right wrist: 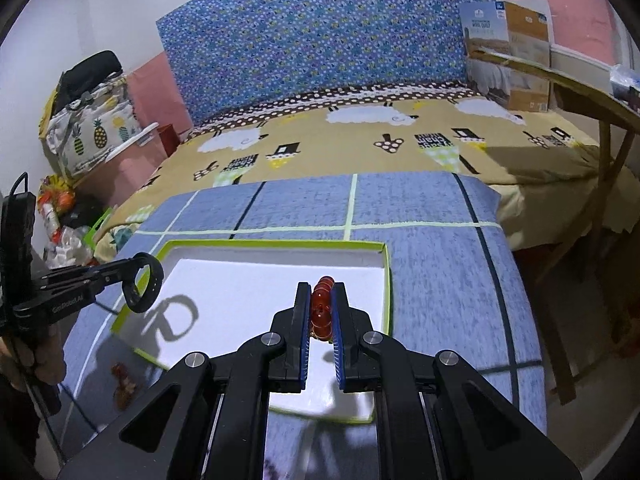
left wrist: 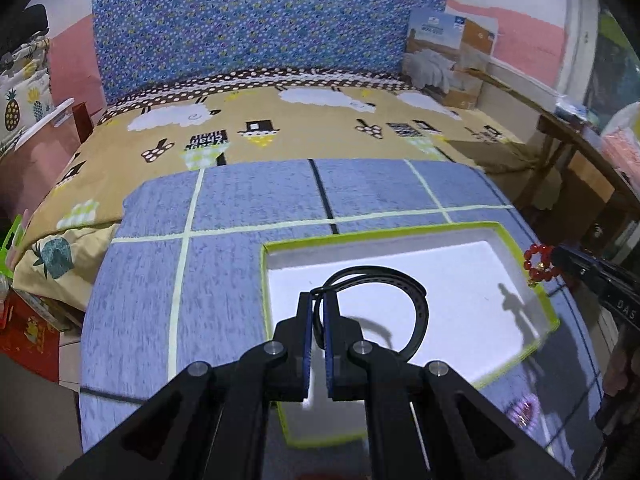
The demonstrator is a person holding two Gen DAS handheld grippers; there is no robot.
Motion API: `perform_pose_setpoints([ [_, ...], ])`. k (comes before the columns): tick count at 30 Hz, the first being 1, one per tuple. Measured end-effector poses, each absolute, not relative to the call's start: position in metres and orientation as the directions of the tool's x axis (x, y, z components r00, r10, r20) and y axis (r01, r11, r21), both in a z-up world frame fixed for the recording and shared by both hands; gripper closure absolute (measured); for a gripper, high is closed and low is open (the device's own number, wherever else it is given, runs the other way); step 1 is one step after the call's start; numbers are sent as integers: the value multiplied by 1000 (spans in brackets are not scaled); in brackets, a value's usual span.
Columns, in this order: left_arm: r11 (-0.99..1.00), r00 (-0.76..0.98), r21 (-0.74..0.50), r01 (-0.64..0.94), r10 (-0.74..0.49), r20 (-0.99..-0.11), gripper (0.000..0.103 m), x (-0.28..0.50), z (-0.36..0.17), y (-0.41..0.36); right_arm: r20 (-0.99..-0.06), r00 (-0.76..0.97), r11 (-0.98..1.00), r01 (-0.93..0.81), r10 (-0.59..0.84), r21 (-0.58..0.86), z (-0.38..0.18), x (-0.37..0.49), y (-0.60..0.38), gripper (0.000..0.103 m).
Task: Organize jewelry
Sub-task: 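Carry the black band with the left tool while the right tool carries the red bracelet into the green box, then open the left tool to drop the band while the right tool releases the bracelet in the box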
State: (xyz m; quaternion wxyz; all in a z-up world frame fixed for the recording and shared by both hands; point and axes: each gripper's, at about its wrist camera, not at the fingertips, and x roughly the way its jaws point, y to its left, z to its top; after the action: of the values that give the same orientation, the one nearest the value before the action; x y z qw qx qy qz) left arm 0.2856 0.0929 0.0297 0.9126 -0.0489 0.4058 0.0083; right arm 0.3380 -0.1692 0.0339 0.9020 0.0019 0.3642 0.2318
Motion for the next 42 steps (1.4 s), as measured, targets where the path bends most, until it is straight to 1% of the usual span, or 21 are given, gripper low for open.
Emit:
perform_pose_setpoints([
  [10, 997, 630, -35, -69, 16, -776, 98, 327, 14, 94, -680, 618, 901, -404, 395, 157, 20, 380, -157, 93],
  [16, 997, 592, -13, -76, 34, -806, 98, 337, -3, 92, -711, 596, 907, -397, 374, 144, 7, 390, -155, 93],
  [20, 996, 584, -16, -85, 36, -811, 98, 338, -8, 95, -715, 598, 913, -382, 362, 143, 3, 393, -158, 93],
  [26, 995, 608, -43, -95, 24, -793, 97, 334, -4, 98, -712, 609, 920, -366, 350, 139, 4, 390, -162, 93],
  [28, 994, 615, -54, -95, 16, -788, 97, 332, -3, 98, -708, 608, 916, -375, 360, 144, 5, 387, -162, 91],
  [30, 994, 625, -61, -90, 9, -781, 97, 328, -2, 98, -702, 613, 914, -380, 362, 141, 8, 382, -163, 86],
  [35, 996, 656, -59, -72, 3, -755, 97, 309, 8, 94, -684, 627, 910, -390, 372, 138, 15, 359, -167, 86],
  [42, 994, 704, -91, -56, -26, -710, 96, 265, 24, 94, -653, 650, 907, -393, 389, 149, 23, 308, -179, 86],
])
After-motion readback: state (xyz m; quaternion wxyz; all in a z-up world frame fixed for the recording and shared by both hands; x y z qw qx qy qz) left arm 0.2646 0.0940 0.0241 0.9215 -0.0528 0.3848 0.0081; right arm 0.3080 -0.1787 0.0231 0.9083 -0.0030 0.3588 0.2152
